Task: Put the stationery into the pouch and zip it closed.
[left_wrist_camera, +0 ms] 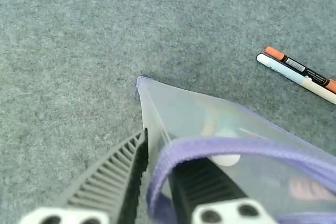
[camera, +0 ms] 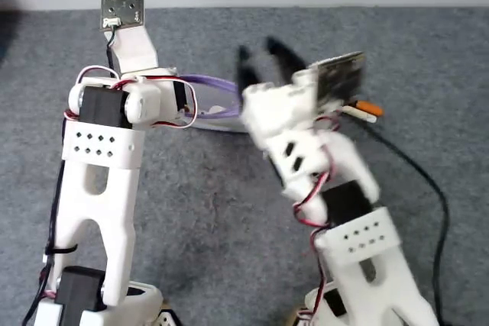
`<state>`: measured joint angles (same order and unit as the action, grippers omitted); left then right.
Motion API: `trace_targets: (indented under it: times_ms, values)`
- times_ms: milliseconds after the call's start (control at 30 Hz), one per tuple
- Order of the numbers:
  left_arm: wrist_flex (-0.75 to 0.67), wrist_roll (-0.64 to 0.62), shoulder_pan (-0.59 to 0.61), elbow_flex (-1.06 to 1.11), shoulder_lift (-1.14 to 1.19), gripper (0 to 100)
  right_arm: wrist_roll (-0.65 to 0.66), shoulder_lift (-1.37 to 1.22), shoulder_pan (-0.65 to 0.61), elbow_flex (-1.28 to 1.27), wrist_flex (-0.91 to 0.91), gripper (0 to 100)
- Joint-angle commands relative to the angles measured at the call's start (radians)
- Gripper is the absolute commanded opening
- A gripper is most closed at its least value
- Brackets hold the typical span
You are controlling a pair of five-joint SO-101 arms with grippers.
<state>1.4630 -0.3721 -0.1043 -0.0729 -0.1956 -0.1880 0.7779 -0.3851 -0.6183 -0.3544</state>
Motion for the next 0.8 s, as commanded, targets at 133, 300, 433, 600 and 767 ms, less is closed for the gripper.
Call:
trace_targets:
  times_ms: [133, 300, 433, 600, 767]
  values:
    - [0.035, -0.011, 0.011, -0.012, -0.012, 3, -0.044, -0.2, 0.228, 0.209, -0.245, 13.3]
    - [0.048, -0.011, 0.005, -0.012, -0.009, 3, 0.11, -0.424, 0.298, 0.385, -0.456, 13.3]
    - [0.044, -0.009, 0.005, -0.012, -0.005, 3, 0.239, -0.636, 0.329, 0.54, -0.616, 13.3]
    - [0.046, -0.009, 0.005, -0.012, -0.005, 3, 0.408, -0.9, 0.364, 0.741, -0.756, 13.6]
    - [0.048, -0.011, 0.006, -0.012, -0.005, 3, 0.545, -1.135, 0.39, 0.931, -0.786, 13.6]
